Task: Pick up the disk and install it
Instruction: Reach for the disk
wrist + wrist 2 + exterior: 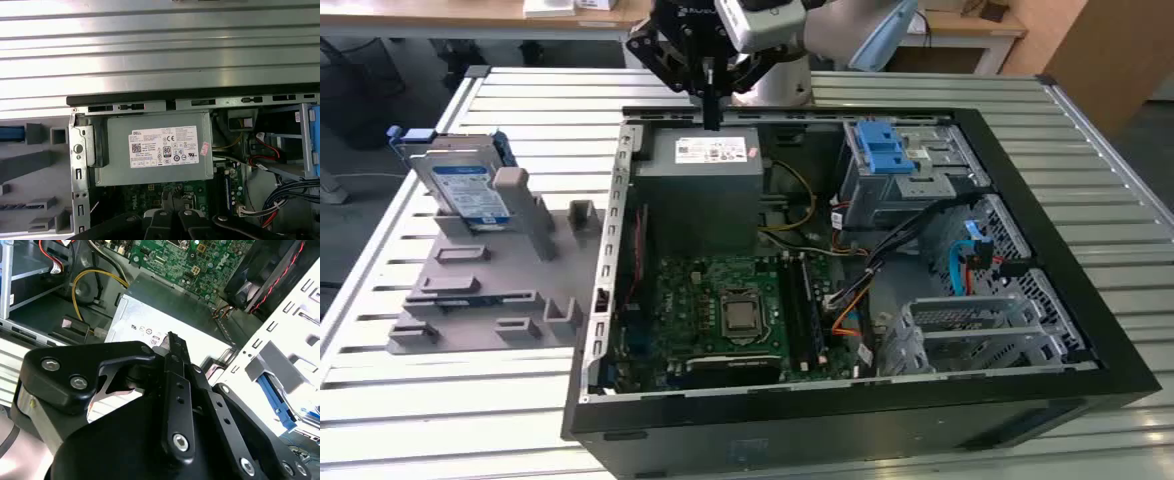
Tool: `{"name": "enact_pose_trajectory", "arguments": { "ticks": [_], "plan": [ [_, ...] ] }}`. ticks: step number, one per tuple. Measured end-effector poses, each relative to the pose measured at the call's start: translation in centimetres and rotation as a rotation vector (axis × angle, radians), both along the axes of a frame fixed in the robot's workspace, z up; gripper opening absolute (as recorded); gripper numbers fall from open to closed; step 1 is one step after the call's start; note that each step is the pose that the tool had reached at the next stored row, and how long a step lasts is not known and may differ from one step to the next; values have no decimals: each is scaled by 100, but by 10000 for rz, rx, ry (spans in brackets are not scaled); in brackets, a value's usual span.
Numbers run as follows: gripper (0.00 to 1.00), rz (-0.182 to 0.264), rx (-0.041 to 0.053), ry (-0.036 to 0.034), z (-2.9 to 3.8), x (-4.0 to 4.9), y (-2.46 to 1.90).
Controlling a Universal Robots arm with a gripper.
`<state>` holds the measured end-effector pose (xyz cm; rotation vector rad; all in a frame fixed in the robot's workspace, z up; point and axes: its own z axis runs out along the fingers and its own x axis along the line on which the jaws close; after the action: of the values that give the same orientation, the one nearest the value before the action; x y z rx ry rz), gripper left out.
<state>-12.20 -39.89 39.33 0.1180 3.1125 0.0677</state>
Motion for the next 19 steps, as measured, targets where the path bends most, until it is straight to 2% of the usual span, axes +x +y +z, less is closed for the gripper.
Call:
{"name": "enact_pose_trajectory", "arguments": {
  "ticks": [19],
  "plan": [
    [11, 1, 0, 0, -1, -50, 1]
  ]
}}
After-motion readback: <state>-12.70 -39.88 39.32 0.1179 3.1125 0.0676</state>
